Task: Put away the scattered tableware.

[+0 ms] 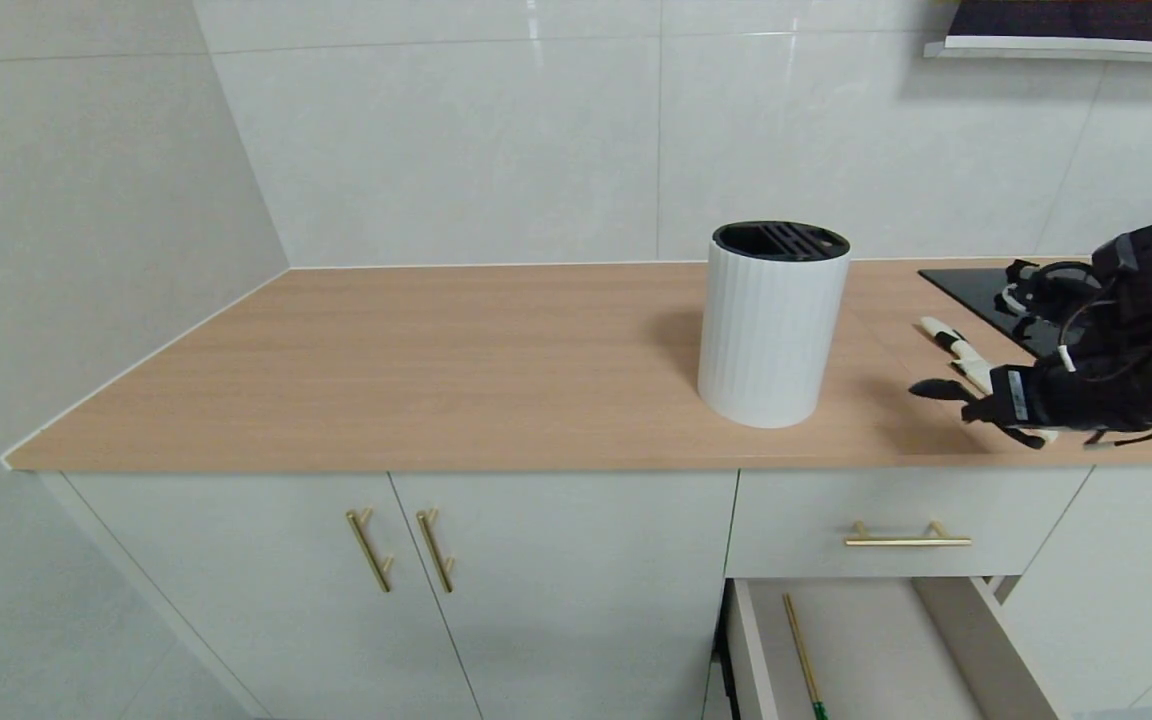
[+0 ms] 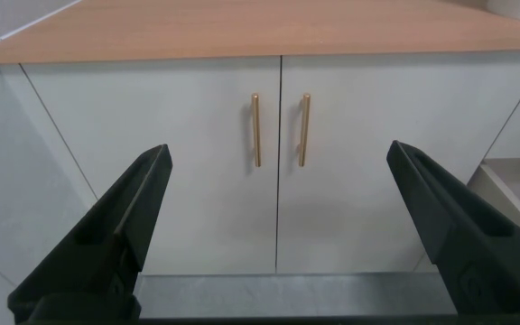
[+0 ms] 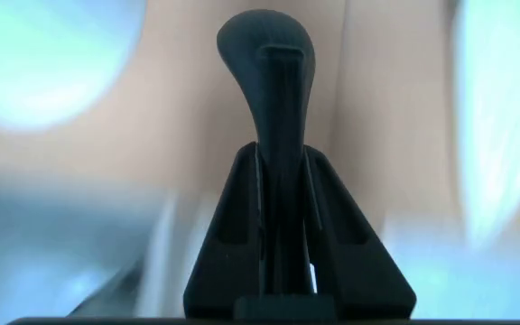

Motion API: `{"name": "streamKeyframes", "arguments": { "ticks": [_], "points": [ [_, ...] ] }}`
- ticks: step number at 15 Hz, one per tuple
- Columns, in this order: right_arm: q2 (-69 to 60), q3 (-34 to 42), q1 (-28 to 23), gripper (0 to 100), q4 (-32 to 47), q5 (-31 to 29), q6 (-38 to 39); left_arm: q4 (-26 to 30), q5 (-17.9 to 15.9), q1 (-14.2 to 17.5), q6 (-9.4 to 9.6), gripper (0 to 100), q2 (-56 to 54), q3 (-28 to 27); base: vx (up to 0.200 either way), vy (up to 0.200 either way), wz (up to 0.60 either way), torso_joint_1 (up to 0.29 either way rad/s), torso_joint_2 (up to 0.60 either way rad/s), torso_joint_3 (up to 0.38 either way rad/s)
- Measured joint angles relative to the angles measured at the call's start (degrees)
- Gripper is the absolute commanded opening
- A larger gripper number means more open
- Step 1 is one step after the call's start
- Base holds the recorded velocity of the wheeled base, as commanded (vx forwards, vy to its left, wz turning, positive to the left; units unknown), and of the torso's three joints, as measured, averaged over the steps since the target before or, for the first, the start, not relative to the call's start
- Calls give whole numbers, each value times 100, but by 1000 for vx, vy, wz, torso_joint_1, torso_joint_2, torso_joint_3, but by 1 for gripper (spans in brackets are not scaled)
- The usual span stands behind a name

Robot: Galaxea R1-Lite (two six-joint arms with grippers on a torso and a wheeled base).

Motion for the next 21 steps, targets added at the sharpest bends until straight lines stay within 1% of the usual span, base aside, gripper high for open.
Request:
{"name": "streamKeyframes", "arguments": {
  "ticks": [1, 3, 7, 9, 12, 14, 16, 21],
  "points": [
    [-247, 63, 137, 0, 436, -364, 323, 2, 2, 0, 0, 100, 0, -1, 0, 0, 0, 0, 0, 0],
    [-603, 352, 368, 0, 672, -607, 605, 2, 0, 0, 0, 100, 0, -4, 0, 0, 0, 0, 0, 0],
    [-1063, 1428, 883, 0, 679, -670, 723, 0, 2, 0, -2, 100, 0, -1, 0, 0, 0, 0, 0, 0],
    [-1083, 1825, 1118, 0, 261, -681, 972, 0, 0, 0, -2, 100, 0, -1, 0, 0, 0, 0, 0, 0],
    [-973, 1993, 1162, 0, 145, -735, 1040, 0, 0, 0, 0, 100, 0, -1, 0, 0, 0, 0, 0, 0],
    [-820, 2018, 1173, 0, 134, -970, 1035, 0, 2, 0, 0, 100, 0, -1, 0, 0, 0, -90, 222, 141],
    [-696, 2042, 1170, 0, 134, -1142, 1037, -2, 2, 0, 0, 100, 0, -1, 0, 0, 0, -159, 420, 261],
    [-581, 2075, 1170, 0, 145, -1154, 1035, -5, 0, 0, 0, 100, 0, -1, 0, 0, 0, -162, 474, 308]
  ]
}}
